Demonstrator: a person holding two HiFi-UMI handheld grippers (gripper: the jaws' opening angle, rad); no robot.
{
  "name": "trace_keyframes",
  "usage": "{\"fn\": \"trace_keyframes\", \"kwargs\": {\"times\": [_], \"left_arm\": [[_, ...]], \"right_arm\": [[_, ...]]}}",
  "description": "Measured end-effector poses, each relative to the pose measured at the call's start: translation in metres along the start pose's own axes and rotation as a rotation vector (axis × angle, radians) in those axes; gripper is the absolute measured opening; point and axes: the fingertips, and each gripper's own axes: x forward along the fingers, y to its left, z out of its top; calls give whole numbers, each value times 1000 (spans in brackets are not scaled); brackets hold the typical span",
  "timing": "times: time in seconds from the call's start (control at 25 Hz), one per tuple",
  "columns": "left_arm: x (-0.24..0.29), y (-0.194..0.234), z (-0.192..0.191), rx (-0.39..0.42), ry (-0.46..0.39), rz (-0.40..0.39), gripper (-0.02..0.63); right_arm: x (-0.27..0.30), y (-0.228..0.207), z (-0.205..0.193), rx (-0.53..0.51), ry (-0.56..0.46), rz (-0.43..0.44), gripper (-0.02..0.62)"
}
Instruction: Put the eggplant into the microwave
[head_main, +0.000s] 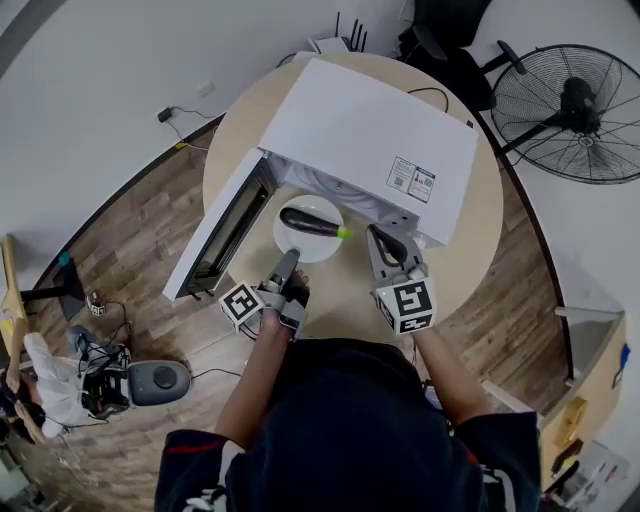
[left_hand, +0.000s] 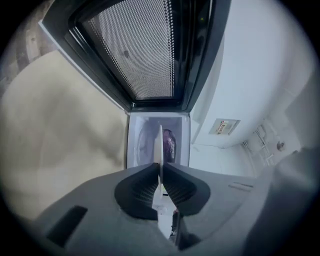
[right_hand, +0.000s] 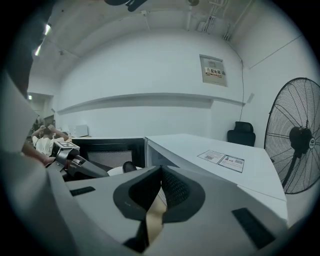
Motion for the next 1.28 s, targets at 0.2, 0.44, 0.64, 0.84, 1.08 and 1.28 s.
{"fn": "trace_keyframes", "kwargs": {"times": [0.2,0.44,0.64,0.84,1.08,1.28], "left_arm": [[24,7,2,7,65,8,35],[47,23,8,8,104,12,37],[64,29,16,5,109,-42,37],[79,47,17,33,127,-4,37],[91,60,14,29,124,19,37],[101,67,14,31,128,33,37]], "right_arm": [[5,-2,-4,-8,26,-36,11],[9,-4,-4,-8,35,-73,11],[5,-9,-12,-6,62,-104,11],[5,-15,-19,4,82,-117,11],[8,-17,-24,3,92,-110,11],[11,-18,-28,9,101,-107,11]]}}
